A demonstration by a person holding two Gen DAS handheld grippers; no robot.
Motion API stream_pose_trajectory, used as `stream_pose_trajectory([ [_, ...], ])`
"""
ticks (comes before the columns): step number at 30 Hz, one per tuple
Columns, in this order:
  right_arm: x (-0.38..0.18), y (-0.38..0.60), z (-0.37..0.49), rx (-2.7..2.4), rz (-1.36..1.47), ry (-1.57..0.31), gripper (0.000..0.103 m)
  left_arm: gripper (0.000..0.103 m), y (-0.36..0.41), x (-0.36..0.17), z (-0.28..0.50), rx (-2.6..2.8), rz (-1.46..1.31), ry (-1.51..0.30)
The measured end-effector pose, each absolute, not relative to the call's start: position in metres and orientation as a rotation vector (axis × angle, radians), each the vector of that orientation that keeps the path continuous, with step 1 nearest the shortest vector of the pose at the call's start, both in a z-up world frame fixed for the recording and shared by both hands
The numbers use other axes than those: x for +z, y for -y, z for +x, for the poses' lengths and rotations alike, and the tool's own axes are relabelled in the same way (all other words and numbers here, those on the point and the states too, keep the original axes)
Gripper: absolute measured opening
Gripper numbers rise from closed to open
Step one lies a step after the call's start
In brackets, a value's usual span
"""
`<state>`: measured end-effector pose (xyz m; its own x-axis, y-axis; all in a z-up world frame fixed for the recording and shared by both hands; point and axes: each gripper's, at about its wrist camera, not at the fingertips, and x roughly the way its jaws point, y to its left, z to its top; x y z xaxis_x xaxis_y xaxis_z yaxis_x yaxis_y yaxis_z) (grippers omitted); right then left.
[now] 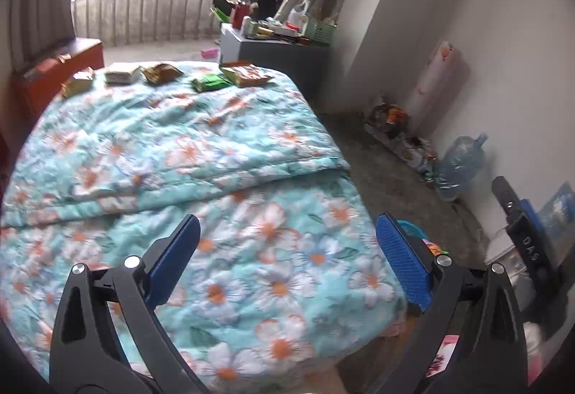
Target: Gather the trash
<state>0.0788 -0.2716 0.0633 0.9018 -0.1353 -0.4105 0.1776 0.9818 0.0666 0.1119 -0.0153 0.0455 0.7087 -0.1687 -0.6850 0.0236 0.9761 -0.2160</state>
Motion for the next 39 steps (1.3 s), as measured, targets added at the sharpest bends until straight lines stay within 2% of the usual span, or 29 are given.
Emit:
stream_pose_trajectory([
  [5,0.077,0.231,0.062,-0.15,-0.073,-0.507,0.096,0.094,0.002,0.055,0.086,-0.015,-0.068,-0.699],
  [12,0.041,0.229,0.02,-0.137,-0.14,-0.67,0.096,0.094,0.003,0.033,0.069,0.015,-0.139,-0.768],
  [18,0.007,0.239,0.003,-0.162,-0.115,-0.795,0.096,0.094,0.023,0.003,0.068,0.016,-0.047,-0.895],
  [27,0.001,0.245,0.001,-0.172,-0.124,-0.848,0.096,0.094,0.034,-0.009,0.066,-0.016,-0.027,-0.981],
  [39,0.001,0.248,0.0,-0.2,-0.128,-0.867,0.096,0.094,0.036,-0.011,0.07,-0.022,-0.015,-1.0],
])
